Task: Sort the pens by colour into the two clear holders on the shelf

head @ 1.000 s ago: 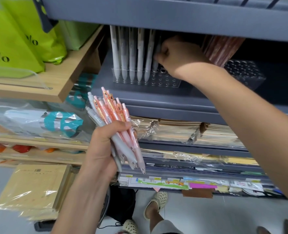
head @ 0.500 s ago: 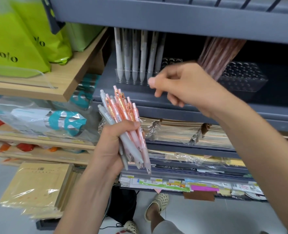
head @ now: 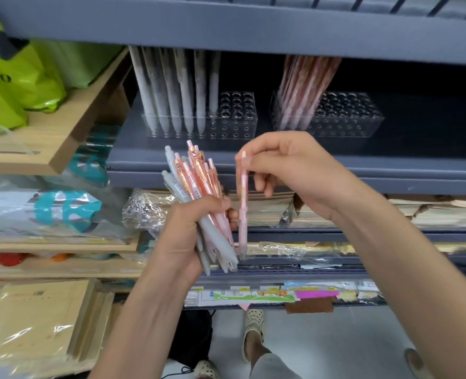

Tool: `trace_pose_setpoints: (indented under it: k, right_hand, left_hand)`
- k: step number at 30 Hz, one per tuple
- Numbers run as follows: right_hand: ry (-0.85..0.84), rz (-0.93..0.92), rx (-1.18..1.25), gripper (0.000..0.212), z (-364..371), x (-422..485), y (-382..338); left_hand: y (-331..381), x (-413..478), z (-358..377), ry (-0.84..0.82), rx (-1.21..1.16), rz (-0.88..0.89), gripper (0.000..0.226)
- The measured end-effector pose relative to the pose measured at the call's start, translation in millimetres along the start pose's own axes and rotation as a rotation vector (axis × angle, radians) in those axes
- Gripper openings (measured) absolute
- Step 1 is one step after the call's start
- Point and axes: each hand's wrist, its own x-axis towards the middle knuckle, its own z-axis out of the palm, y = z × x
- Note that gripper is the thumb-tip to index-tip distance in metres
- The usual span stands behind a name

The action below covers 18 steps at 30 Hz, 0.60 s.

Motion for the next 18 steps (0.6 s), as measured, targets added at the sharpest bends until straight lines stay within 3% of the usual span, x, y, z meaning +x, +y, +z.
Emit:
trace_pose_setpoints:
  k: [5,7,10,13,18]
  right_hand:
    - [0.171,-0.106,0.285,0.011,-27.3,-13.8,11.2]
    - [0.184,-0.11,0.284,0.011,-32.1,-15.2,15.3]
    - [0.231,-0.133,0.25,0.007,-45.5,-13.2,15.9]
    - [0.36,-0.199,0.283,0.013,-73.7,-8.3,14.3]
    - [0.505,-0.332,0.446,0.005,-120.5,1.2,15.3]
  left_hand:
    - [-12.7,2.3,20.4,-0.026,-0.012,0.019,0.01]
    - [-16.0,1.4,29.9,-0.034,-0.004,0.02,0.009]
    - [-17.9,1.6,41.9,-0.017,-0.027,0.036,0.026]
    - [-17.5,2.8,51.6,-0.03,-0.054,0.05,0.02]
    - [-22.2,6.0,63.6,-0.023,-0.066,0.075,0.021]
